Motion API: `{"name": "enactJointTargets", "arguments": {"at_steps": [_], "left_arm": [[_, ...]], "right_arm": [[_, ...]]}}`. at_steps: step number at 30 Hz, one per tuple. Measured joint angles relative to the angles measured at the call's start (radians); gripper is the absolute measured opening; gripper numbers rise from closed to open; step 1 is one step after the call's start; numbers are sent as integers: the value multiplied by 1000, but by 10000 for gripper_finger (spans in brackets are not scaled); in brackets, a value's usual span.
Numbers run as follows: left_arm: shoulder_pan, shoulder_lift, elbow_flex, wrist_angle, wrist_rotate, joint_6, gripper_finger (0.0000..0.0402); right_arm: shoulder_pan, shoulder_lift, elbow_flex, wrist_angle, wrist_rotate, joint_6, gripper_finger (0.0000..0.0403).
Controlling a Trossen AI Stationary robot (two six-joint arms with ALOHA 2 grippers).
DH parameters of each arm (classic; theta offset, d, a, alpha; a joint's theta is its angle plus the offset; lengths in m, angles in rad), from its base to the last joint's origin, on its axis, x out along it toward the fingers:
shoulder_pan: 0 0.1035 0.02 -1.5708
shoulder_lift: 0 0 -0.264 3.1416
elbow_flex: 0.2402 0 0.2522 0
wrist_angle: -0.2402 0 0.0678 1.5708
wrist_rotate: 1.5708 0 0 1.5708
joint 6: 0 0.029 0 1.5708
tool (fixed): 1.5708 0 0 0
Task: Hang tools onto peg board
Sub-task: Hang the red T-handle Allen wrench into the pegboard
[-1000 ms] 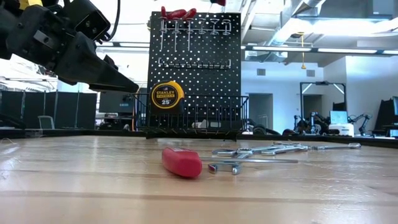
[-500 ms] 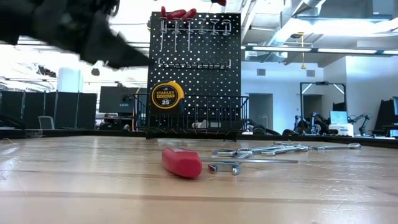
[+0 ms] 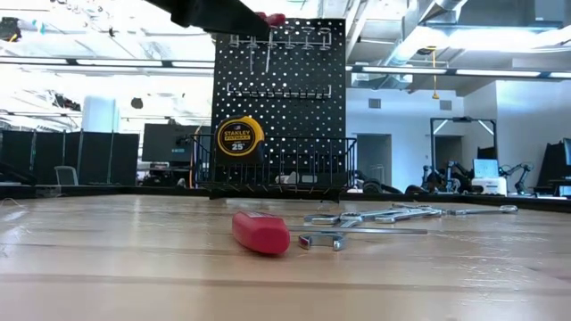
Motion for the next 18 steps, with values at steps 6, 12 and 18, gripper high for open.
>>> {"name": "enactJointTargets", "arguments": {"at_steps": [6, 12, 18], "left_arm": [[0, 0, 2, -7, 0, -11, 139], [0, -60, 2, -8, 5, -8, 139], [1, -241, 2, -4, 83, 29, 139]], "right_arm": [[4, 5, -26, -29, -1, -1, 77], [61, -44, -26, -60, -12, -26, 77], [170, -45, -26, -297, -226, 15, 75]]}}
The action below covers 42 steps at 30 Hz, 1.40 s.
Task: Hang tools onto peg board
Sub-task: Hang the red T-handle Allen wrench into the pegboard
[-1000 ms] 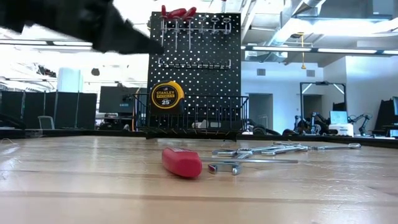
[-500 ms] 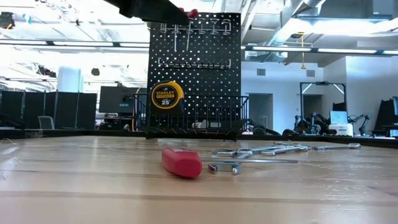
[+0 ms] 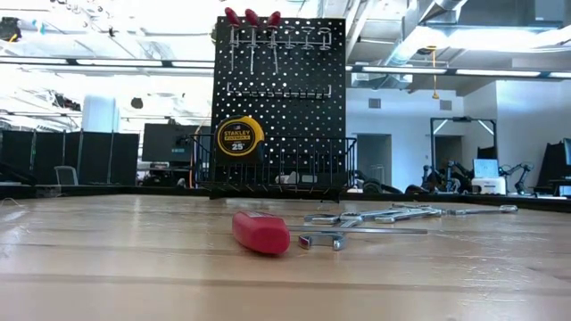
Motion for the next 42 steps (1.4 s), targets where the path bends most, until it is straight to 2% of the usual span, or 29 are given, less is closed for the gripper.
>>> {"name": "enactJointTargets", "arguments": {"at_steps": [2, 6, 11, 16, 21, 28, 42], "left_arm": [[11, -43, 0, 19, 0, 53, 139], [51, -60, 37, 4, 12, 117, 146], [124, 0, 153, -85, 109, 117, 189], [164, 63, 227, -135, 108, 122, 244], [179, 120, 240, -139, 54, 144, 255], [185, 147, 240, -137, 22, 124, 214], [202, 136, 240, -142, 27, 92, 58]], "right_arm": [[43, 21, 0, -52, -41, 12, 73], [116, 78, 0, -68, -48, 15, 72], [138, 156, -1, -65, -91, 5, 72], [133, 201, -1, -62, -120, -13, 72], [133, 213, -1, -30, -123, -26, 72], [133, 207, -1, -15, -124, -33, 72], [148, 205, -1, -9, -116, -29, 72]]}}
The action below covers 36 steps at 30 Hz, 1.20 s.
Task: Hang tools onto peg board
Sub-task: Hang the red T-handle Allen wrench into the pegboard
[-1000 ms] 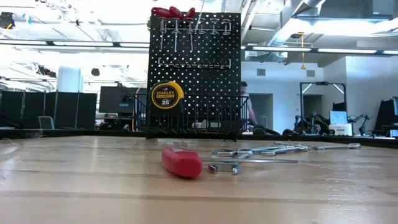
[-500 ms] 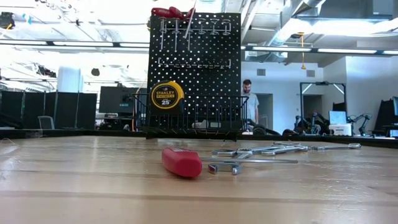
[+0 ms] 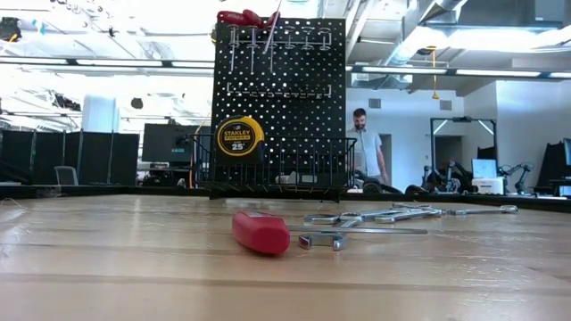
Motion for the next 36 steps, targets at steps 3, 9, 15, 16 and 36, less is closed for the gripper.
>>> {"name": "enactJointTargets", "arguments": {"at_steps": [3, 9, 15, 16, 36], "left_arm": [[2, 0, 0, 0, 4, 0, 38], [0, 0, 0, -1, 11, 0, 40], [0, 1, 0, -29, 22, -6, 30], [0, 1, 0, -37, 21, -13, 30], [332, 7, 27, 478, 301, 25, 28]], "right_arm": [[-2, 0, 0, 0, 2, 3, 72], [-4, 0, 0, -6, 0, 21, 73], [-31, -6, 0, -69, -22, 70, 132], [-39, -11, 0, -95, -22, 72, 150], [64, -533, -510, -73, 86, 436, 224]]}}
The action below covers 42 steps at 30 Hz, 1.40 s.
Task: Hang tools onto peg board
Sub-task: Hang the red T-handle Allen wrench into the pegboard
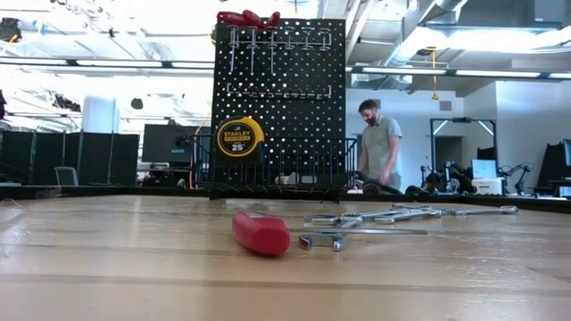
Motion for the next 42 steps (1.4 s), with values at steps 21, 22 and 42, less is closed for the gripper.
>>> {"name": "enactJointTargets", "arguments": {"at_steps": [21, 22, 42], "left_arm": [[231, 183, 353, -227, -20, -32, 28], [228, 177, 353, -227, -22, -27, 28], [246, 165, 326, -283, -25, -71, 33]], "right_arm": [[407, -265, -494, 416, 291, 173, 221], [408, -266, -494, 423, 291, 171, 221], [404, -266, -494, 439, 306, 154, 221]]}}
